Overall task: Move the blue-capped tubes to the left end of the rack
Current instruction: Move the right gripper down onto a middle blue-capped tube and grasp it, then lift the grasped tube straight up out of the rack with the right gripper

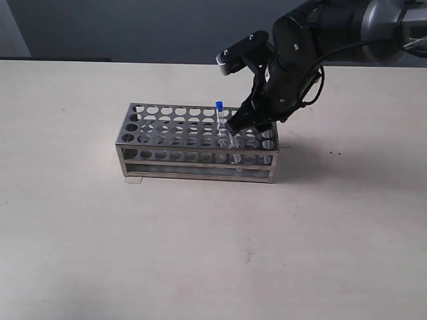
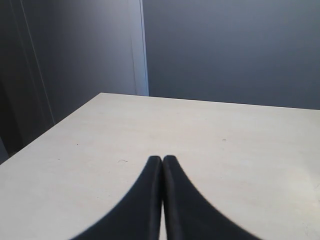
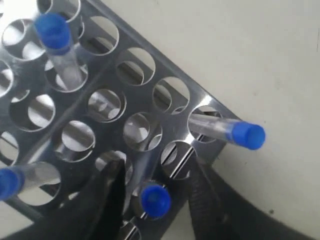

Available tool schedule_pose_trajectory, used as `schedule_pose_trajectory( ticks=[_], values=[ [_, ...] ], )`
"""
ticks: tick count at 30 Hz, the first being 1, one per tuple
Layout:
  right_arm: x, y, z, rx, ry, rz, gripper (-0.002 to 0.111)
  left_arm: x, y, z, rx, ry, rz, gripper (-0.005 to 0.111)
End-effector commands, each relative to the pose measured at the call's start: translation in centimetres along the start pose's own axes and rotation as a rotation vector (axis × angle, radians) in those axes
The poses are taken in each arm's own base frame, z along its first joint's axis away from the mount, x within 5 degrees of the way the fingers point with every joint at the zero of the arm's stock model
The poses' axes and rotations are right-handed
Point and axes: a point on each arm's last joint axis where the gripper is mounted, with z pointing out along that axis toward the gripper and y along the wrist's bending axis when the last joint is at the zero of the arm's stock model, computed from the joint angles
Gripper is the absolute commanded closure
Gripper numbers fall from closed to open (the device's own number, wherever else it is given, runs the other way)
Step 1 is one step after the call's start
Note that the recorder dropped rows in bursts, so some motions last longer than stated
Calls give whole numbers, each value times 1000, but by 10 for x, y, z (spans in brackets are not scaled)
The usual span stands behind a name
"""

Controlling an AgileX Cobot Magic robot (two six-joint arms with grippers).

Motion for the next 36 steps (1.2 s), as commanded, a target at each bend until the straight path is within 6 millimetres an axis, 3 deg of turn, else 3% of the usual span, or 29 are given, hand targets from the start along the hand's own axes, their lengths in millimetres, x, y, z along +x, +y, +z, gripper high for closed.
schedule_pose_trajectory(
  ticks=[1, 3, 6, 20, 26, 30, 36],
  values=[
    [1, -4, 3, 20, 13, -11, 92, 1, 0, 0, 7, 4, -7, 106],
    [1, -4, 2, 28, 19, -16, 109, 1, 0, 0, 7, 4, -7, 106],
    [0, -5, -7, 31, 7, -15, 108, 1, 0, 0, 7, 4, -7, 106],
    [-10, -4, -92, 30, -228, 7, 108, 1, 0, 0, 7, 4, -7, 106],
    [-23, 13, -115, -15, -407, -11, 108, 1, 0, 0, 7, 4, -7, 106],
    [-45, 34, -115, -79, -462, -92, 109, 1, 0, 0, 7, 4, -7, 106],
    [-93, 57, -89, -160, -448, -159, 109, 1, 0, 0, 7, 4, -7, 106]
  ],
)
